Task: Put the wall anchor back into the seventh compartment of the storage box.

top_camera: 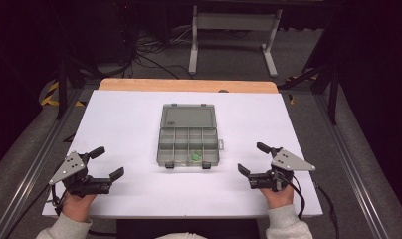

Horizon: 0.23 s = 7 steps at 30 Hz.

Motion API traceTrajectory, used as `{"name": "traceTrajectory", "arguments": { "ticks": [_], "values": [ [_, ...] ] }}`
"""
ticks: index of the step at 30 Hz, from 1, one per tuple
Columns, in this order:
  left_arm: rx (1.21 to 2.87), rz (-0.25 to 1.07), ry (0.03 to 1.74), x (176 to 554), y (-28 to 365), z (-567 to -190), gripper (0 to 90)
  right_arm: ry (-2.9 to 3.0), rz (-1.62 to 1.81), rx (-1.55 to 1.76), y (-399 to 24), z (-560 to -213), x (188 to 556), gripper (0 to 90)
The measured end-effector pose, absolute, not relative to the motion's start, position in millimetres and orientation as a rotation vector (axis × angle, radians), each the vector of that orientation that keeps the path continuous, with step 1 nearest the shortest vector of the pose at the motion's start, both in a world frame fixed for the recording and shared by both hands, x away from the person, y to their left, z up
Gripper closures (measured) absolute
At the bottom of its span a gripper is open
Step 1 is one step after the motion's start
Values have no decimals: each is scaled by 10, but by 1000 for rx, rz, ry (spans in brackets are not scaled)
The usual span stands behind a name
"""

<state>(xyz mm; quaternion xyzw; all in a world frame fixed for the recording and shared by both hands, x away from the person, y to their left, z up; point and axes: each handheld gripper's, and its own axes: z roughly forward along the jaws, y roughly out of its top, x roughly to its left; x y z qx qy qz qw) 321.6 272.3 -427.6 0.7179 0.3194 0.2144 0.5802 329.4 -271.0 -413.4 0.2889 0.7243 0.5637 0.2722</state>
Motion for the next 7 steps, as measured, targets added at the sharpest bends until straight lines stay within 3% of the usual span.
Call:
{"name": "traceTrajectory", "arguments": {
  "ticks": [7],
  "values": [
    [1676, 503, 745, 3217, 2722, -4279, 14, 1915, 1573, 843, -2847, -4262, 3344, 38]
  ]
}}
